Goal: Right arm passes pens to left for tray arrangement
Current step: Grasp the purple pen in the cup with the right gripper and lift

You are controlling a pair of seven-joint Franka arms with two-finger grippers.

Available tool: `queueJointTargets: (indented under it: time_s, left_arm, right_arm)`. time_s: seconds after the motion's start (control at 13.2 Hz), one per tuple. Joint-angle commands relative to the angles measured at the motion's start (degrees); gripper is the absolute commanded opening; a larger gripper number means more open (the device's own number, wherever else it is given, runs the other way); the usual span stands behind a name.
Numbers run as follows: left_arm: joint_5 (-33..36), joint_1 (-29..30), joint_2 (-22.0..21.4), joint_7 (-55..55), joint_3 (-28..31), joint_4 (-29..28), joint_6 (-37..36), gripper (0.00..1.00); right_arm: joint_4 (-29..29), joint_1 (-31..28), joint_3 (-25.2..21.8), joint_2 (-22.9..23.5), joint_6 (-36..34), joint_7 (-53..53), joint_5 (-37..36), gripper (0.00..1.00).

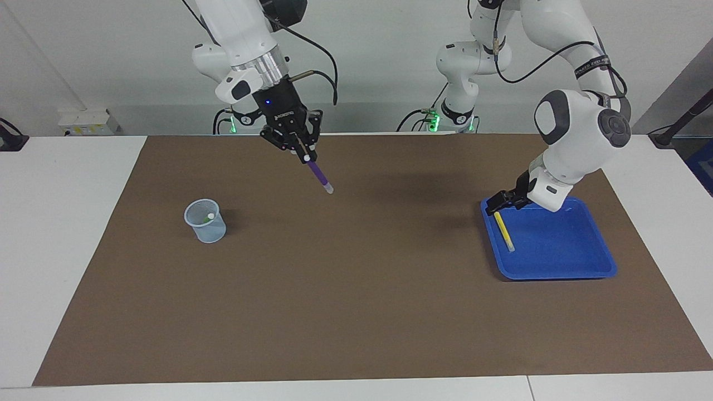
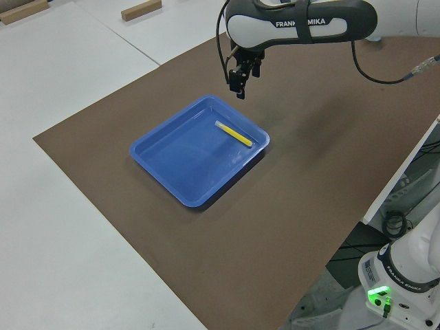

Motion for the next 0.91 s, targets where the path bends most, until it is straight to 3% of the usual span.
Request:
queueJointTargets:
  time_s: [0.0, 0.38, 0.83]
  left_arm:
    - [-6.89, -0.26, -2.76, -7.92, 0.47, -0.04, -1.6, 1.0]
    - [-20.52, -0.43, -5.13, -34.27, 0.38, -0.39, 3.66, 1.0]
    - [-23.97, -8.15, -7.59, -60.59, 0.3, -3.99, 17.81, 1.0]
  right_arm:
    - [-1.82, 3.64, 0.23, 0.7, 7.73, 6.22, 2.77, 0.0]
    - [-6.64, 9.18, 0.23, 2.29, 17.66, 12.56, 2.78, 0.0]
    - [-9.47, 12.88, 0.23, 5.54, 39.19, 19.77, 3.13, 0.0]
